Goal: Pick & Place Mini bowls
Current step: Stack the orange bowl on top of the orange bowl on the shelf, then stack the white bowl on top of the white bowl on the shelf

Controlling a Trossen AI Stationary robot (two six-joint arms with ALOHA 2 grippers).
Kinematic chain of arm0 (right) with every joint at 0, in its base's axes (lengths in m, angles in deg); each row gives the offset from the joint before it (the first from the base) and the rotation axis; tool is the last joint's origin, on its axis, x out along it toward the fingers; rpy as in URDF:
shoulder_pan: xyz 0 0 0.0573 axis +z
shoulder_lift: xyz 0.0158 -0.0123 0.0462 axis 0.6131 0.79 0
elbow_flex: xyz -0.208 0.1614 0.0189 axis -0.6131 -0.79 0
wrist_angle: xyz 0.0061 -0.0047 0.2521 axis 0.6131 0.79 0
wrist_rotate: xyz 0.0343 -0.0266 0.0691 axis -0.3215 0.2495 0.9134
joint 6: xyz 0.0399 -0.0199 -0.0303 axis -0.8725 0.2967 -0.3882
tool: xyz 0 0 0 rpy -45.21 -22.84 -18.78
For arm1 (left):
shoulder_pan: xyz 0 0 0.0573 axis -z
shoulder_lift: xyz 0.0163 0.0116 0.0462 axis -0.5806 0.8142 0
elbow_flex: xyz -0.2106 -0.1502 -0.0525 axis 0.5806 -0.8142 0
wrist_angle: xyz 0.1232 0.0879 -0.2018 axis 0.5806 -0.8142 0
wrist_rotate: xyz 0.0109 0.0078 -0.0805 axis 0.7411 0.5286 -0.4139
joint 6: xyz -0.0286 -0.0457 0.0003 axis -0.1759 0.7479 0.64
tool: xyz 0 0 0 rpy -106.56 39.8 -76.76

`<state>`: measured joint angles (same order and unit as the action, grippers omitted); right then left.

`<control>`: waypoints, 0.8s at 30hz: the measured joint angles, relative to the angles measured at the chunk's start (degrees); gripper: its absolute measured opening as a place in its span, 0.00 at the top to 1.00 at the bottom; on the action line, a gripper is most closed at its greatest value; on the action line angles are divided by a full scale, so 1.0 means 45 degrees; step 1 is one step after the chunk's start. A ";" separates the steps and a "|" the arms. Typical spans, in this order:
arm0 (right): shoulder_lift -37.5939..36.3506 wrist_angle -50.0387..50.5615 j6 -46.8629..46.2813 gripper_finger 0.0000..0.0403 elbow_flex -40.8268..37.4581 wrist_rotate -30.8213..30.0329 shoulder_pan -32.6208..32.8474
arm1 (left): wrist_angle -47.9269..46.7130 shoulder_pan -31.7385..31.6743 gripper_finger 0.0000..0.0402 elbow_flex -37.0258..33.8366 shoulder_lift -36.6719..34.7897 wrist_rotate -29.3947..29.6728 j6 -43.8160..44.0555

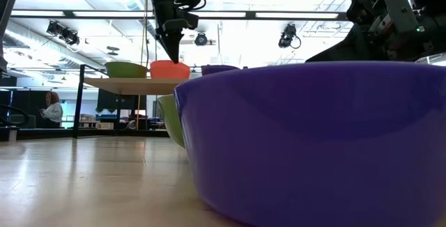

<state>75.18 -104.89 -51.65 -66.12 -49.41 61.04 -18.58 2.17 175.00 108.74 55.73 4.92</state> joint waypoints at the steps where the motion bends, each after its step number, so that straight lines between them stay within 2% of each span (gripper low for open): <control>1: 0.0000 0.0000 0.0000 0.98 0.0000 0.0000 0.0000 | 0.0007 0.0000 0.86 -0.0001 0.0000 -0.0016 0.0001; 9: 0.0000 0.0005 -0.0097 0.98 0.0000 0.0000 0.0000 | -0.0039 0.0000 0.77 0.0269 -0.0102 -0.0028 0.0084; 13: 0.0000 0.0023 -0.0102 0.98 0.0000 0.0000 0.0000 | -0.0288 0.0000 0.77 0.0762 -0.0146 -0.0032 0.0332; 18: 0.0000 0.0121 -0.0102 0.98 0.0000 0.0000 0.0005 | -0.0158 0.0012 0.84 0.0571 -0.0166 -0.0742 0.0399; 21: 0.0000 0.0130 -0.0159 0.98 0.0000 0.0209 0.0005 | 0.0539 0.0234 0.91 -0.0245 -0.0609 -0.1513 0.0668; 24: 0.0000 0.0160 -0.0201 0.98 0.0000 0.0340 0.0005 | 0.1987 0.0945 0.98 -0.1480 -0.1725 -0.1734 0.0928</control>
<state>75.18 -104.16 -52.55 -66.12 -47.88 61.06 -9.64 6.43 168.34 100.98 47.93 9.10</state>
